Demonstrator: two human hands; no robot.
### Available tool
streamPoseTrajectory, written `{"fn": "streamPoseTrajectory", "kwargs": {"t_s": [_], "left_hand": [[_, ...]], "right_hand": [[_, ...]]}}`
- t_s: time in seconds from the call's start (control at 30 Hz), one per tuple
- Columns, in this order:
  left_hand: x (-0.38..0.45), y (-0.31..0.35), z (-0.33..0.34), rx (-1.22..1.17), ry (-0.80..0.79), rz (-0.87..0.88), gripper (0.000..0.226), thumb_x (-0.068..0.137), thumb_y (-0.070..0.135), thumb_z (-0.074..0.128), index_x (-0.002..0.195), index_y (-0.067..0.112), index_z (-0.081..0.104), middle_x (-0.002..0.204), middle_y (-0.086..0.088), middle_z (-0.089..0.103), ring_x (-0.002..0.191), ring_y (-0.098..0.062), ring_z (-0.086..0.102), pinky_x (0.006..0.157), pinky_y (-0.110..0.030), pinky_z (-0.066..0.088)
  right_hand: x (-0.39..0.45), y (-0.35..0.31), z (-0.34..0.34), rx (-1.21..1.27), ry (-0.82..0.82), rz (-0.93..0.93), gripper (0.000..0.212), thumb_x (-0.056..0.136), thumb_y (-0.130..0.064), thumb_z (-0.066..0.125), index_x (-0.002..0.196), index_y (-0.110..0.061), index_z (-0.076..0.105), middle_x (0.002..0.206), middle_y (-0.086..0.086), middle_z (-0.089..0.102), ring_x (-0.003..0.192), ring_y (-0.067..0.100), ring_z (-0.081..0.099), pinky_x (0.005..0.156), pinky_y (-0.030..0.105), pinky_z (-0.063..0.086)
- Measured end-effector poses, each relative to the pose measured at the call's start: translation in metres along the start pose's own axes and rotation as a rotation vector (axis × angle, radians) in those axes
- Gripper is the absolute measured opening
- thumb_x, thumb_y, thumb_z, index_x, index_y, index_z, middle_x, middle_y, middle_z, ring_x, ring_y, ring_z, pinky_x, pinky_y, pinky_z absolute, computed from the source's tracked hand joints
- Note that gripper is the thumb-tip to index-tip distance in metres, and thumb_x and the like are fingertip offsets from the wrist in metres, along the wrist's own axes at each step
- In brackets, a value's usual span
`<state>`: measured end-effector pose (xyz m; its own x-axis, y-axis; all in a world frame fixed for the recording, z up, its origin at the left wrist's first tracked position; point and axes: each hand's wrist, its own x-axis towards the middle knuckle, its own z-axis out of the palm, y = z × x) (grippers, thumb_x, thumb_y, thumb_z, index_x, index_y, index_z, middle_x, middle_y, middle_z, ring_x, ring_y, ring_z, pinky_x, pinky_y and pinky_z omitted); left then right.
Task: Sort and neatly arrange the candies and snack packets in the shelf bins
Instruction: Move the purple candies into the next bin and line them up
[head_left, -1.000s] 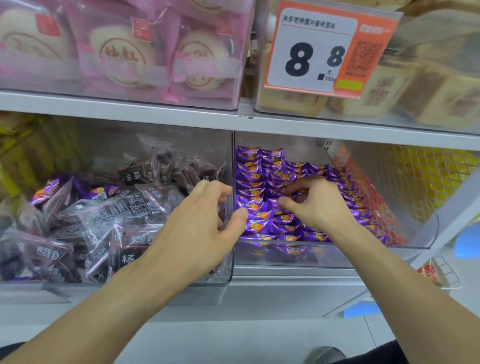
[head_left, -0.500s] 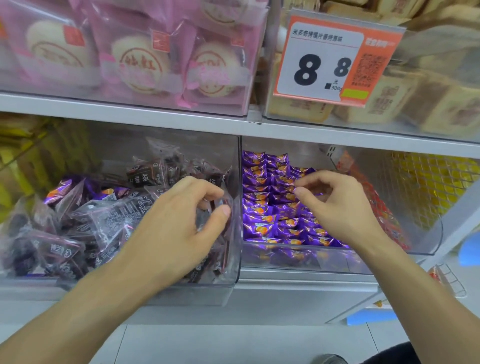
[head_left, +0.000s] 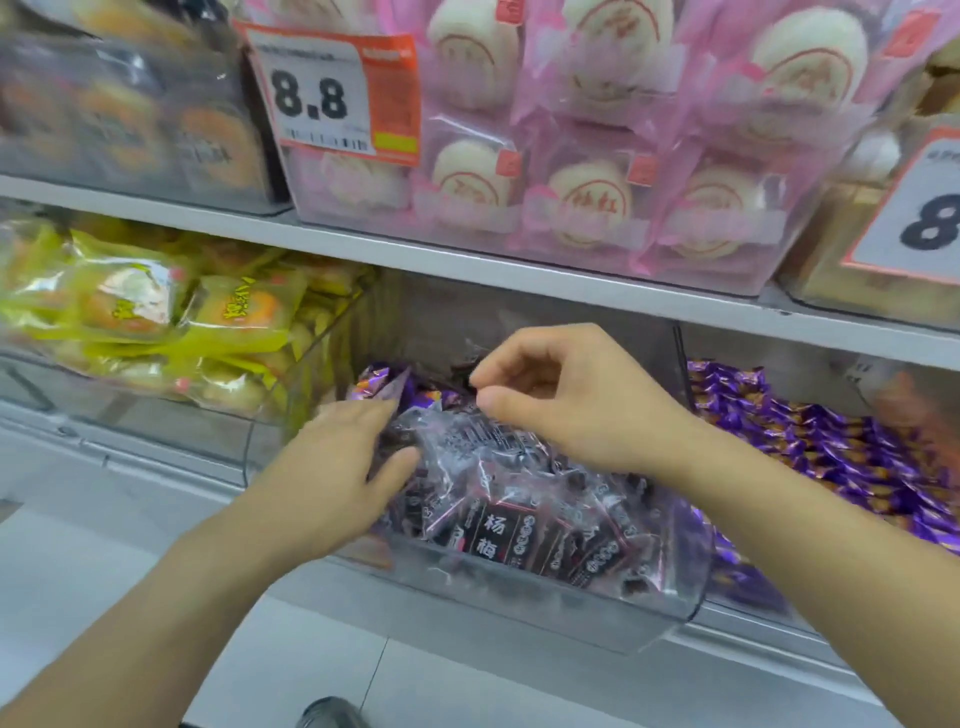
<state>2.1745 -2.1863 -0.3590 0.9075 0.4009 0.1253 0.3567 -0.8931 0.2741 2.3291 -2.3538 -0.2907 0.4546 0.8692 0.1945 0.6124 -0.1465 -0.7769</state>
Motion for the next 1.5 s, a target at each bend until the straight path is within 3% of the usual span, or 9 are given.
{"fn": "streamPoseTrajectory", "kwargs": {"t_s": [0.4, 0.53, 0.7, 0.8, 0.9, 1.0, 1.13, 1.27, 1.5], "left_hand": [[0.002, -0.018, -0.002, -0.100, -0.133, 0.051, 0.055, 0.099, 0.054, 0.037, 0.147, 0.026, 0.039, 0.136, 0.005, 0.054, 0.125, -0.011, 0.043, 0.106, -0.030, 0.032], [0.002, -0.019, -0.001, -0.080, -0.113, 0.066, 0.053, 0.100, 0.051, 0.039, 0.147, 0.026, 0.039, 0.136, 0.004, 0.054, 0.125, -0.014, 0.044, 0.106, -0.029, 0.032], [-0.002, -0.021, -0.003, -0.270, -0.016, 0.017, 0.051, 0.097, 0.051, 0.047, 0.143, 0.030, 0.045, 0.118, 0.009, 0.058, 0.106, -0.006, 0.048, 0.087, -0.014, 0.034], [-0.003, -0.021, -0.002, -0.577, 0.215, -0.149, 0.035, 0.090, 0.044, 0.063, 0.121, 0.028, 0.063, 0.098, 0.016, 0.065, 0.091, 0.000, 0.060, 0.082, -0.011, 0.045], [0.000, -0.022, -0.010, -0.945, 0.468, -0.373, 0.035, 0.078, 0.039, 0.077, 0.106, 0.023, 0.062, 0.092, 0.006, 0.070, 0.082, -0.011, 0.070, 0.073, -0.023, 0.056], [-0.003, -0.016, -0.021, -1.129, 0.421, -0.420, 0.048, 0.074, 0.041, 0.076, 0.112, 0.014, 0.064, 0.091, 0.000, 0.076, 0.079, -0.016, 0.074, 0.072, -0.032, 0.060], [-0.015, -0.019, -0.036, -1.188, 0.375, -0.438, 0.017, 0.088, 0.019, 0.068, 0.088, 0.002, 0.070, 0.074, -0.015, 0.074, 0.068, -0.031, 0.073, 0.059, -0.032, 0.061], [-0.032, -0.034, -0.047, -1.047, 0.309, -0.498, 0.021, 0.087, 0.024, 0.070, 0.082, 0.004, 0.071, 0.067, -0.011, 0.073, 0.059, -0.027, 0.073, 0.071, -0.045, 0.061], [-0.037, -0.038, -0.049, -1.033, 0.254, -0.547, 0.021, 0.087, 0.025, 0.071, 0.083, 0.004, 0.072, 0.068, -0.011, 0.074, 0.061, -0.027, 0.073, 0.076, -0.049, 0.061]], "right_hand": [[0.158, 0.024, 0.088, -0.478, -0.343, -0.046, 0.044, 0.078, -0.032, 0.083, 0.115, -0.012, 0.070, 0.100, -0.002, 0.066, 0.088, 0.012, 0.061, 0.073, 0.021, 0.049], [0.168, 0.028, 0.097, -0.563, -0.344, -0.078, 0.016, 0.083, -0.026, 0.078, 0.093, -0.013, 0.078, 0.085, -0.004, 0.070, 0.077, 0.011, 0.061, 0.069, 0.022, 0.043], [0.153, 0.026, 0.079, -0.407, -0.153, -0.107, 0.015, 0.089, -0.027, 0.072, 0.094, -0.014, 0.078, 0.086, -0.008, 0.068, 0.078, 0.005, 0.056, 0.064, 0.008, 0.037], [0.131, 0.022, 0.062, -0.122, -0.052, 0.091, 0.011, 0.090, -0.035, 0.069, 0.093, -0.025, 0.073, 0.072, -0.013, 0.063, 0.065, 0.006, 0.053, 0.059, 0.014, 0.039], [0.104, 0.014, 0.051, 0.377, -0.166, 0.241, 0.016, 0.085, -0.027, 0.070, 0.090, -0.011, 0.071, 0.072, 0.003, 0.062, 0.060, 0.013, 0.046, 0.056, 0.020, 0.038], [0.082, 0.000, 0.054, 0.508, -0.327, 0.193, 0.027, 0.081, -0.020, 0.070, 0.095, 0.003, 0.072, 0.081, 0.014, 0.067, 0.067, 0.018, 0.052, 0.058, 0.021, 0.045], [0.089, -0.005, 0.057, 0.345, -0.355, 0.137, 0.012, 0.094, -0.011, 0.063, 0.097, -0.005, 0.073, 0.078, 0.006, 0.071, 0.064, 0.010, 0.061, 0.061, 0.019, 0.050], [0.138, 0.022, 0.061, -0.163, -0.148, 0.004, 0.014, 0.086, -0.012, 0.075, 0.093, -0.023, 0.071, 0.086, -0.006, 0.070, 0.075, 0.004, 0.063, 0.077, 0.022, 0.051], [0.180, 0.034, 0.101, -0.618, -0.311, -0.014, 0.024, 0.082, -0.025, 0.079, 0.104, -0.018, 0.076, 0.097, -0.004, 0.071, 0.084, 0.007, 0.057, 0.072, 0.018, 0.039]]}}
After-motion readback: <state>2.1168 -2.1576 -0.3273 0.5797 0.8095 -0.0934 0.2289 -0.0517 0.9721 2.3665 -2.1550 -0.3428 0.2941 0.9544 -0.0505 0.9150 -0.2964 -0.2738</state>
